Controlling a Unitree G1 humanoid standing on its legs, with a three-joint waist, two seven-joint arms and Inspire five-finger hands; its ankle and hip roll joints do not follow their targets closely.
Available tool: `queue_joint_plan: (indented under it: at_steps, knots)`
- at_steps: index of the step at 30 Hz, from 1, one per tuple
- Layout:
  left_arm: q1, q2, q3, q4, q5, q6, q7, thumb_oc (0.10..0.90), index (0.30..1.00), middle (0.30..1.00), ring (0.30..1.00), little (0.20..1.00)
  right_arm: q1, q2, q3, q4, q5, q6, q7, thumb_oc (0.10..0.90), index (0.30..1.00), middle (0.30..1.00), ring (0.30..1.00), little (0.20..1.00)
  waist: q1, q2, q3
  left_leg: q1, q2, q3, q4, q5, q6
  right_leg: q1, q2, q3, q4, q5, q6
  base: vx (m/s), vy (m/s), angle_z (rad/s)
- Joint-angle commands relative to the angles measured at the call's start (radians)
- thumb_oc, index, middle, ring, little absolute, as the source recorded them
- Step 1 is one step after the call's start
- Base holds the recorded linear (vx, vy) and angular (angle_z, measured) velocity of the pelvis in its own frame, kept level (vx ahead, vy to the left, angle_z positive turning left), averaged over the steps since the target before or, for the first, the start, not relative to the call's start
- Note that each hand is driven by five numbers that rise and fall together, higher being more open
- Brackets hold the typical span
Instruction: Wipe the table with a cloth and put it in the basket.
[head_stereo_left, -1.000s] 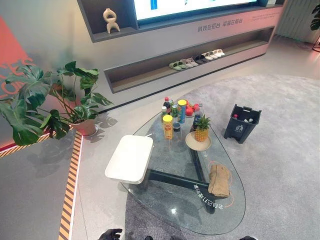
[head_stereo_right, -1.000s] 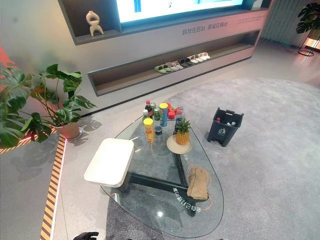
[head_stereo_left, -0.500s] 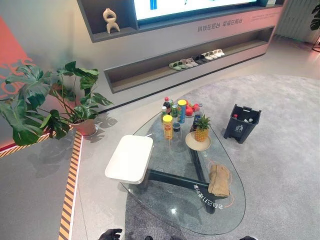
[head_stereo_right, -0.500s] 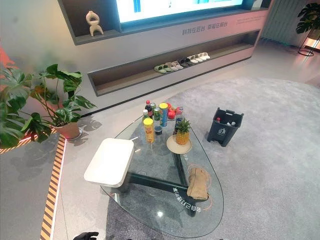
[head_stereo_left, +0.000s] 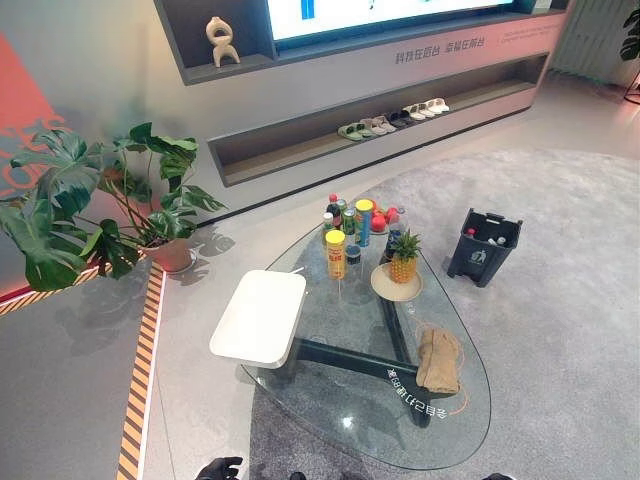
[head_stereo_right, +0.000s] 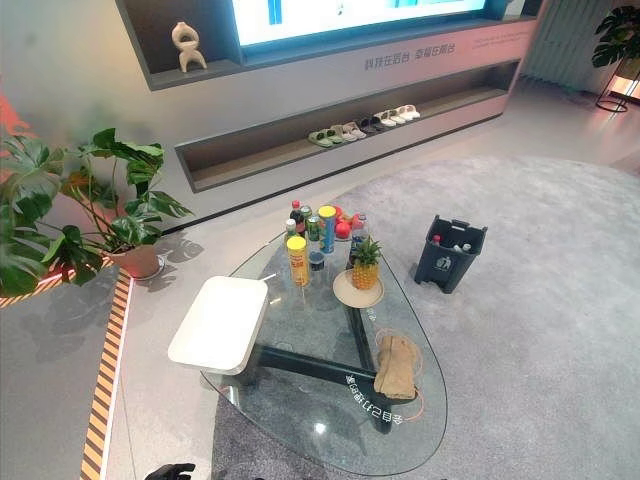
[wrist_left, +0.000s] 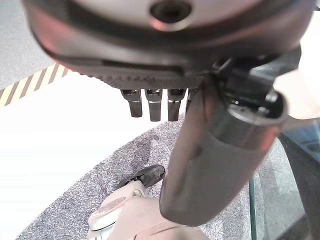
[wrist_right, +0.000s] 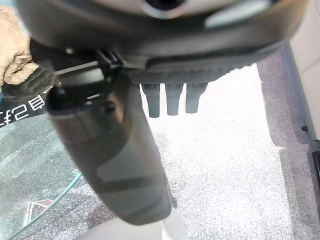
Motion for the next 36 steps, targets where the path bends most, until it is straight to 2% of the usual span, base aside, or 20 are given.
queue_joint_plan:
  at_steps: [1, 5, 8, 11, 15, 16, 18, 19, 20, 24, 28, 31, 33, 36]
  knots:
    - [-0.070, 0.056, 0.013, 0.055, -0.005, -0.012, 0.041, 0.800, 0.900, 0.900, 0.900, 0.900, -0.054, -0.024, 0.010, 0.071, -0.018, 0.024, -0.025, 0.800, 0.900, 0.900, 0.900, 0.900, 0.012, -0.023, 0.037, 0.054, 0.019, 0.043, 0.006, -0.117, -0.026, -0.041, -0.043, -0.009, 0.004, 0.017, 0.042, 0.04, 0.013, 0.00]
    - [-0.067, 0.060, 0.025, 0.057, -0.032, -0.013, 0.058, 0.800, 0.900, 0.900, 0.900, 0.900, -0.049, -0.030, 0.005, 0.076, -0.021, 0.024, -0.031, 0.800, 0.900, 0.900, 0.900, 0.900, 0.013, -0.023, 0.046, 0.039, 0.018, 0.045, 0.006, -0.110, -0.026, -0.053, -0.044, -0.008, 0.004, 0.023, 0.044, 0.06, 0.013, 0.00]
    - [-0.063, 0.074, 0.044, 0.049, -0.077, -0.030, 0.088, 0.800, 0.900, 0.900, 0.900, 0.900, -0.046, -0.046, 0.004, 0.065, -0.011, 0.031, -0.040, 0.800, 0.900, 0.900, 0.900, 0.900, 0.013, -0.023, 0.073, -0.008, 0.009, 0.032, 0.006, -0.094, -0.024, -0.103, -0.040, 0.012, 0.004, 0.041, 0.046, 0.02, 0.012, -0.01]
    - [-0.115, 0.097, 0.047, 0.023, -0.179, -0.046, 0.104, 0.800, 0.900, 0.900, 0.900, 0.900, -0.094, -0.073, 0.023, 0.046, 0.014, 0.048, -0.048, 0.800, 0.900, 0.900, 0.900, 0.900, 0.005, -0.015, 0.138, -0.077, 0.007, 0.029, 0.006, -0.069, -0.023, -0.184, -0.036, 0.033, 0.004, 0.066, 0.038, -0.21, 0.024, -0.07]
    - [-0.254, 0.135, 0.078, -0.010, -0.412, -0.074, 0.101, 0.800, 0.900, 0.900, 0.900, 0.900, -0.187, -0.087, 0.040, 0.042, 0.057, 0.061, -0.084, 0.800, 0.900, 0.900, 0.900, 0.900, -0.005, -0.002, 0.238, -0.191, -0.010, 0.013, 0.006, -0.040, -0.008, -0.307, -0.019, 0.066, 0.004, 0.095, 0.017, -0.23, 0.002, -0.06]
    - [-0.255, 0.135, 0.078, -0.009, -0.412, -0.075, 0.101, 0.800, 0.900, 0.900, 0.900, 0.900, -0.188, -0.087, 0.040, 0.042, 0.057, 0.061, -0.084, 0.800, 0.900, 0.900, 0.900, 0.900, -0.006, -0.002, 0.238, -0.192, -0.010, 0.013, 0.006, -0.039, -0.008, -0.308, -0.019, 0.066, 0.004, 0.096, 0.017, -0.14, -0.023, -0.02]
    - [-0.302, 0.160, 0.107, -0.029, -0.538, -0.095, 0.097, 0.800, 0.900, 0.900, 0.900, 0.900, -0.220, -0.091, 0.036, 0.033, 0.078, 0.064, -0.104, 0.800, 0.900, 0.900, 0.900, 0.900, -0.005, -0.001, 0.280, -0.238, -0.018, 0.000, 0.006, -0.025, -0.004, -0.347, -0.017, 0.071, 0.004, 0.105, 0.014, -0.13, -0.036, 0.01]
    - [-0.310, 0.163, 0.110, -0.032, -0.555, -0.098, 0.096, 0.800, 0.900, 0.900, 0.900, 0.900, -0.227, -0.093, 0.037, 0.032, 0.081, 0.064, -0.106, 0.800, 0.900, 0.900, 0.900, 0.900, -0.004, -0.002, 0.286, -0.247, -0.019, -0.002, 0.006, -0.022, -0.005, -0.354, -0.017, 0.068, 0.004, 0.106, 0.014, -0.14, -0.044, 0.03]
    - [-0.335, 0.174, 0.127, -0.051, -0.644, -0.112, 0.086, 0.800, 0.900, 0.900, 0.900, 0.900, -0.253, -0.100, 0.035, 0.025, 0.109, 0.064, -0.122, 0.800, 0.900, 0.900, 0.900, 0.900, 0.000, -0.002, 0.309, -0.277, -0.020, -0.009, 0.006, -0.010, -0.007, -0.373, -0.021, 0.054, 0.004, 0.112, 0.014, -0.11, -0.036, 0.00]
    - [-0.380, 0.186, 0.170, -0.067, -0.800, -0.152, 0.090, 0.800, 0.900, 0.900, 0.900, 0.900, -0.327, -0.128, 0.014, 0.007, 0.163, 0.058, -0.153, 0.800, 0.900, 0.900, 0.900, 0.900, 0.005, 0.005, 0.370, -0.346, -0.033, -0.028, 0.006, 0.006, -0.006, -0.449, -0.025, 0.051, 0.034, 0.115, 0.010, -0.13, -0.003, 0.01]
    - [-0.423, 0.199, 0.195, -0.081, -0.892, -0.169, 0.112, 0.800, 0.900, 0.900, 0.900, 0.900, -0.379, -0.153, 0.003, -0.002, 0.193, 0.047, -0.175, 0.800, 0.900, 0.900, 0.900, 0.900, 0.010, 0.007, 0.411, -0.392, -0.038, -0.035, 0.006, 0.017, -0.002, -0.522, -0.025, 0.062, 0.097, 0.095, 0.004, -0.12, -0.030, 0.00]
    - [-0.459, 0.214, 0.206, -0.093, -0.922, -0.175, 0.130, 0.800, 0.900, 0.900, 0.900, 0.900, -0.404, -0.165, -0.005, -0.018, 0.217, 0.042, -0.189, 0.800, 0.900, 0.900, 0.900, 0.900, 0.008, 0.003, 0.442, -0.453, -0.042, -0.038, 0.073, 0.010, -0.003, -0.584, -0.026, 0.070, 0.172, 0.070, -0.004, -0.12, -0.066, 0.02]
    - [-0.492, 0.234, 0.217, -0.095, -0.926, -0.173, 0.125, 0.800, 0.900, 0.900, 0.900, 0.900, -0.418, -0.177, -0.011, -0.022, 0.236, 0.029, -0.189, 0.800, 0.900, 0.900, 0.900, 0.900, 0.004, -0.003, 0.473, -0.538, -0.042, -0.038, 0.199, -0.014, -0.008, -0.644, -0.034, 0.058, 0.259, 0.046, -0.012, -0.12, -0.093, 0.02]
    - [-0.510, 0.251, 0.219, -0.117, -0.910, -0.158, 0.147, 0.800, 0.900, 0.900, 0.900, 0.900, -0.426, -0.179, -0.016, -0.034, 0.264, 0.022, -0.197, 0.800, 0.900, 0.900, 0.900, 0.900, 0.004, -0.010, 0.487, -0.631, -0.044, -0.035, 0.336, -0.054, -0.003, -0.732, -0.037, 0.057, 0.383, 0.007, -0.017, -0.06, -0.076, 0.11]
